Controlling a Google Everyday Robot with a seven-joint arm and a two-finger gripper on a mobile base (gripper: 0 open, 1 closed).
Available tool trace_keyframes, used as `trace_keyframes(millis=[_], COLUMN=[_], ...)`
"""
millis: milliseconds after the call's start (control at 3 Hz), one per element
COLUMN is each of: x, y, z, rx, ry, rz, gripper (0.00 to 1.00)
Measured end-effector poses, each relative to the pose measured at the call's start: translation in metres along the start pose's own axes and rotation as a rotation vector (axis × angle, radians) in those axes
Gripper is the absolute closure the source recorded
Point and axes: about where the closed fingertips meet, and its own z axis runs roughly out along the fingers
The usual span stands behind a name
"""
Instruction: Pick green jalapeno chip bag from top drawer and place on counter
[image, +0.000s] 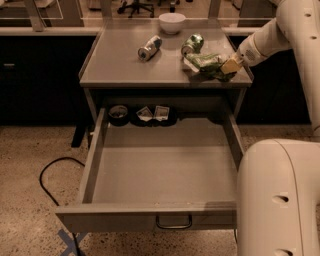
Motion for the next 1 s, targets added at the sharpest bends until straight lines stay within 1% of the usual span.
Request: trace_keyframes(millis=[333,667,1000], x=[0.0016,0.0016,0.0016], y=[0.0002,0.0002,0.0002], z=[0.0031,0.0031,0.0031], rx=[-0.003,-0.003,-0.003], ry=[0.002,0.002,0.002], rz=[0.003,0.003,0.003], gripper=[1.00,0.81,0.59])
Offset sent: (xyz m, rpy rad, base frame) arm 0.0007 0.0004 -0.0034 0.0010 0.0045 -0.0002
